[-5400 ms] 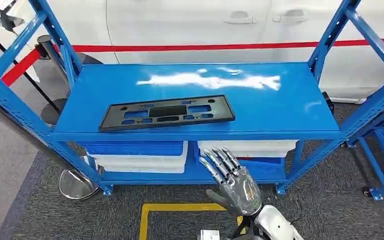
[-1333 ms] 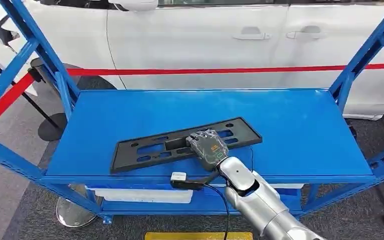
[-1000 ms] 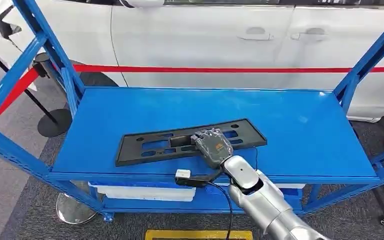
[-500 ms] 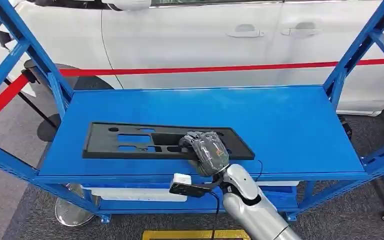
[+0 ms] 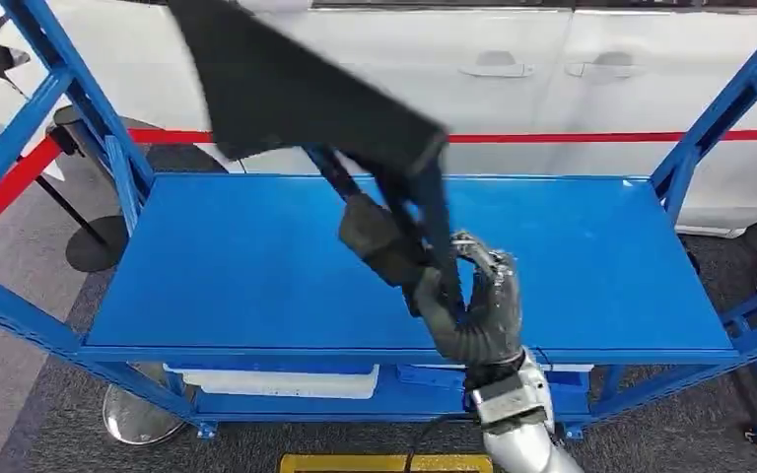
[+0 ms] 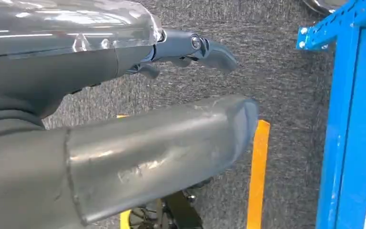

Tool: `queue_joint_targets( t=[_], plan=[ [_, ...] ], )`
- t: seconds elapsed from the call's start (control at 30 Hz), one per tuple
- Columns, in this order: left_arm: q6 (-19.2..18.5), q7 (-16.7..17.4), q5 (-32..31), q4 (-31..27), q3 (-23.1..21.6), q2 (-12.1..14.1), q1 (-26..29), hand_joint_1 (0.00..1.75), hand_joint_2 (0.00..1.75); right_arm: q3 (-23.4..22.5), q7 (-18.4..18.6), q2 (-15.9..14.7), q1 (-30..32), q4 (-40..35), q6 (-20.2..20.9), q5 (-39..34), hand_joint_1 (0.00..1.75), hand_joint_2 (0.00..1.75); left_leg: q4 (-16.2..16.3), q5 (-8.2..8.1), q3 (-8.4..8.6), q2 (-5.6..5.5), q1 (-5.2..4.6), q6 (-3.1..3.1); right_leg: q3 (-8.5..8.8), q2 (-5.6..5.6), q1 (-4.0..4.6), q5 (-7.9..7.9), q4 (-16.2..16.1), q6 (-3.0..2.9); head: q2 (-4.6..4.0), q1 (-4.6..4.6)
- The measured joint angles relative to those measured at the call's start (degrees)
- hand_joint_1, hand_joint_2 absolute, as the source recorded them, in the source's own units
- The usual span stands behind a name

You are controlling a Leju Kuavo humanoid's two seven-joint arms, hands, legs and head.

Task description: Take the parts from the cabinet and place them on the table.

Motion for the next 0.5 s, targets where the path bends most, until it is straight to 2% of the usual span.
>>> queue_joint_targets(
  t=[0.03,0.07,0.1,0.13,0.17,0.23,0.27,0.33,0.37,0.43,0.47,0.5],
  plan=[
    [0.0,0.0,0.0,0.0,0.1,-0.1,0.0,0.00,0.00,-0.3,-0.1,-0.3,0.5,-1.0,0.1,-0.5,1.75,1.75,0.0,-0.05,0.06,0.00,0.01,-0.07,0.59,-0.02,-0.22,1.92,-1.9,0.10,0.00,0.02],
    [0.0,0.0,0.0,0.0,0.2,-0.2,0.0,0.00,0.00,-0.6,-0.4,-0.7,0.8,-2.0,0.4,-1.3,1.75,1.75,0.1,-0.12,0.15,0.00,0.02,-0.17,2.50,-0.07,-0.39,4.65,-6.1,0.11,0.00,0.00],
    [0.0,-0.1,0.0,0.0,0.3,-0.3,-0.1,0.00,0.00,-0.9,-0.7,-0.9,1.1,-3.0,1.0,-2.5,1.75,1.75,0.1,-0.26,0.29,-0.01,0.06,-0.38,5.11,-0.17,-0.50,7.28,-11.4,0.09,0.00,0.02],
    [0.0,-0.3,0.0,0.0,0.5,-0.3,-0.1,0.00,0.00,-1.4,-1.0,-1.0,1.4,-3.8,1.8,-4.4,1.75,1.75,0.3,-0.42,0.38,-0.04,0.06,-0.63,7.70,-0.32,-0.58,9.06,-16.4,0.00,0.00,0.05],
    [0.1,-0.3,0.0,0.0,0.9,-0.3,-0.2,0.00,0.00,-1.8,-1.1,-1.2,1.7,-4.5,3.1,-7.0,1.75,1.75,0.6,-0.68,0.27,-0.13,-0.38,-1.06,8.18,-0.26,-0.16,8.29,-17.6,-0.20,0.00,0.07],
    [0.7,-0.2,-0.2,0.0,1.3,-0.3,-0.3,0.00,0.00,-3.2,-0.7,-1.3,3.2,-5.4,5.5,-13.2,1.75,1.75,0.4,-0.65,0.39,-0.17,-0.36,-1.65,8.05,-0.11,-0.16,8.46,-17.6,-0.88,0.00,-0.15],
    [1.0,-0.1,-0.1,0.0,1.5,-0.4,-0.3,0.00,0.00,-4.0,-0.4,-1.4,4.0,-5.5,6.8,-15.8,1.75,1.75,0.2,-0.59,0.53,-0.17,-0.15,-1.99,8.08,-0.10,0.11,8.45,-17.6,-1.25,-0.02,-0.04],
    [1.1,-0.1,0.5,0.0,2.3,-0.4,-0.3,0.00,0.00,-5.1,0.0,-1.4,5.9,-5.5,9.1,-19.3,1.75,1.75,1.0,-1.34,0.38,-0.02,0.08,-2.61,8.42,-0.28,-0.30,8.91,-18.2,-2.14,0.00,-0.09],
    [1.3,0.0,0.5,0.0,2.8,-0.5,-0.4,0.00,0.00,-5.9,-0.2,-1.5,7.1,-5.5,10.7,-20.4,1.75,1.75,3.5,-3.35,-0.61,0.03,0.03,-2.68,8.44,-0.32,-0.31,8.87,-18.3,-2.63,0.00,-0.39],
    [2.1,0.6,0.5,0.0,3.2,-0.5,-0.4,0.00,0.00,-6.8,-0.8,-1.6,9.8,-5.4,13.7,-20.9,1.75,1.75,12.0,-7.90,-4.35,0.02,0.02,-2.90,8.43,-0.45,-0.14,8.79,-18.2,-2.86,0.00,-0.55],
    [2.3,0.8,0.5,0.0,3.6,-0.5,-0.4,0.00,0.00,-7.2,-1.2,-1.7,11.3,-5.4,14.7,-20.8,1.75,1.75,16.3,-9.50,-6.30,0.02,0.00,-2.97,8.40,-0.52,0.02,8.71,-18.2,-2.97,0.00,-0.52],
    [2.4,1.0,0.5,0.0,4.0,-0.5,-0.3,0.00,0.00,-7.4,-1.5,-1.8,12.6,-5.2,15.2,-20.7,1.75,1.75,18.4,-9.62,-7.23,0.03,0.00,-2.93,8.40,-0.51,0.16,8.66,-18.1,-3.06,0.00,-0.55]
  ],
)
